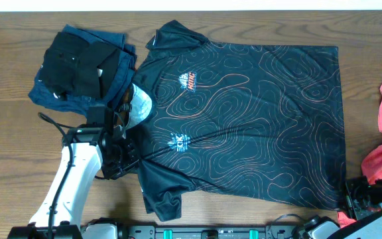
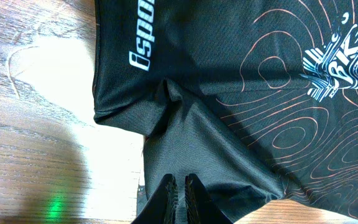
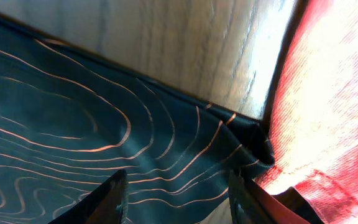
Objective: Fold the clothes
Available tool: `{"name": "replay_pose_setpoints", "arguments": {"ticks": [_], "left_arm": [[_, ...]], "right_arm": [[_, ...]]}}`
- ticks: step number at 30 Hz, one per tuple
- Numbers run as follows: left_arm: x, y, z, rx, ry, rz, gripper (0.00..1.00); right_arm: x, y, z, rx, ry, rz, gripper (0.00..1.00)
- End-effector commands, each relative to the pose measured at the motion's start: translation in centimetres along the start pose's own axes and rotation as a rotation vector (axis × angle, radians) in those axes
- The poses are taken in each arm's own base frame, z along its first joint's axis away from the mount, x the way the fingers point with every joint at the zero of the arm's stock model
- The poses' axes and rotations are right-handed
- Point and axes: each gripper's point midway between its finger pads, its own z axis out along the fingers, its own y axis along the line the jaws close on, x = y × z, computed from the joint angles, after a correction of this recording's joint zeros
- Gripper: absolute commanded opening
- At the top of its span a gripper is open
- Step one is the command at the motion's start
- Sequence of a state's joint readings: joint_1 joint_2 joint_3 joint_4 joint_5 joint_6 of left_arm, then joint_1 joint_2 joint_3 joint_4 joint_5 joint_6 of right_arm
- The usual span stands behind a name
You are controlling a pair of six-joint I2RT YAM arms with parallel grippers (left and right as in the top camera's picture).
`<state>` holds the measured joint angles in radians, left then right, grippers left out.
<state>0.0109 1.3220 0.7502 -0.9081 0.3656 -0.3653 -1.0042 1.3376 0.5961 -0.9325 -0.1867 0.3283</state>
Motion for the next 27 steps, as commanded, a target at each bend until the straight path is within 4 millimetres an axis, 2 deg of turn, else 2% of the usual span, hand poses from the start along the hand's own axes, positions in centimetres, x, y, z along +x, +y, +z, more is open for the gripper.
{"name": "replay_pose_setpoints", "arguments": {"ticks": [1,6,7,9,10,17,20,23,27], "left_arm": [[-0.6,-0.2,-0.4,-0.004,-0.02,0.016,0.09],[-0.5,-0.2,-0.4,-0.004,-0.019,0.016,0.09],[-0.5,-0.2,-0.4,-0.004,-0.019,0.016,0.09],[-0.5,-0.2,-0.4,-0.004,-0.019,0.016,0.09],[-0.5,-0.2,-0.4,-0.004,-0.019,0.015,0.09],[-0.5,-0.2,-0.4,-0.004,-0.019,0.015,0.09],[-0.5,-0.2,-0.4,-0.004,-0.02,0.016,0.09],[-0.5,-0.2,-0.4,-0.003,-0.02,0.016,0.1],[-0.5,-0.2,-0.4,-0.004,-0.02,0.016,0.1]], "right_arm": [[0.0,-0.2,0.3,-0.009,-0.011,-0.005,0.51],[-0.5,-0.4,0.5,0.004,-0.037,-0.006,0.52],[-0.6,-0.5,0.5,0.011,-0.041,-0.004,0.5],[-0.5,-0.6,0.5,0.016,-0.038,-0.004,0.4],[-0.4,-0.8,0.6,0.023,-0.037,-0.003,0.39],[-0.1,-1.2,1.2,0.038,-0.036,0.006,0.39],[0.1,-0.4,1.2,-0.012,-0.023,-0.025,0.41],[0.9,1.8,1.0,-0.141,0.018,-0.101,0.44],[1.6,2.0,1.0,-0.156,0.045,-0.096,0.46]]}}
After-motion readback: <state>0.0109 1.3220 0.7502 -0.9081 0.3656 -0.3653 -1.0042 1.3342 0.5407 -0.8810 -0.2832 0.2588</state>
